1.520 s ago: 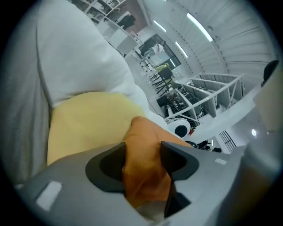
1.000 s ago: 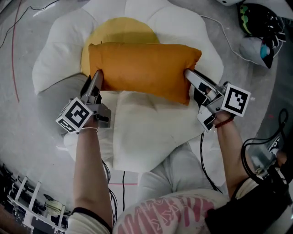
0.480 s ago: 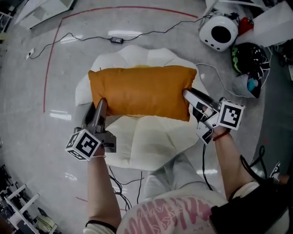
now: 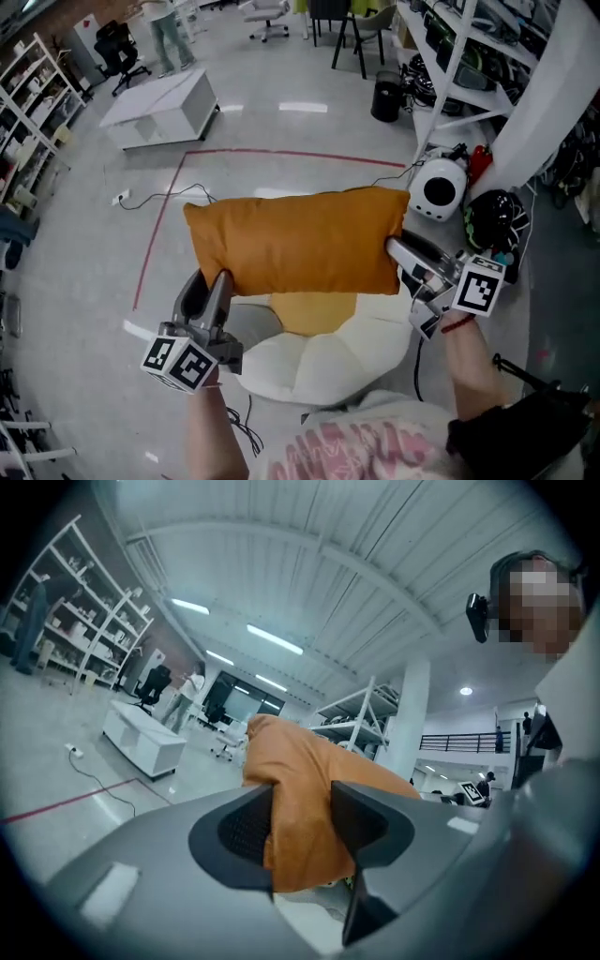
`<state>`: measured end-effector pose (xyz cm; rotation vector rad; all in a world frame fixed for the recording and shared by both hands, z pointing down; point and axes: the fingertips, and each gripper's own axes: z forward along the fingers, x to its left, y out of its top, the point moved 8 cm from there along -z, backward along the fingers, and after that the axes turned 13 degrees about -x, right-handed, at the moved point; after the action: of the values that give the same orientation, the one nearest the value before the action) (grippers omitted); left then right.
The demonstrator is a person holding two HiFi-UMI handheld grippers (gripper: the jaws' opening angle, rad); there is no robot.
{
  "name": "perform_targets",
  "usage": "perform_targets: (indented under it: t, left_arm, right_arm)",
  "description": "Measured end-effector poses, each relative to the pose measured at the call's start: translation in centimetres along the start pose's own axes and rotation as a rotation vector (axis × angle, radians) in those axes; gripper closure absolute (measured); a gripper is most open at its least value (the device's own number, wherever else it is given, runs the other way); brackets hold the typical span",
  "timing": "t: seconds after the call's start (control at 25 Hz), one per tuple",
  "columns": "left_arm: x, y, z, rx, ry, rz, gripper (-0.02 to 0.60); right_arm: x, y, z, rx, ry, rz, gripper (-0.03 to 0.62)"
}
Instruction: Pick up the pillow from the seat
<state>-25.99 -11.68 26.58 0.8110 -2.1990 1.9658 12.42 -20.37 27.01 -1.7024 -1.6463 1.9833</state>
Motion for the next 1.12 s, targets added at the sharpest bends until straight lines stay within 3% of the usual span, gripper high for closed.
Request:
perform_targets:
  t: [0.28,0.56,0.8,1.12]
  left_arm:
    - [-6.9,8.0,-2.2,-0.148,-0.075,0.107,0.379]
    - [-10.6,14.6,-3.9,-0.229,-0.137,0.264,0.379]
    - [-11.5,15.5,-4.6,-0.218,-0.135,0.324,0.379]
    - [-11.1,15.1,-4.8,-0.216,-0.138,0.307,0.378]
  right_arm:
    - [8.2,7.3,-1.2,-0.097,0.152,-0.120,0.411]
    - [13.6,10.2,-1.1,-0.146,0.287,-0.191,0.410]
    - [14.5,10.5,-1.2,-0.165,0.311,-0.227,0.414]
    - [15.1,10.6,-1.0,-0.181,0.325,-0.242,0.414]
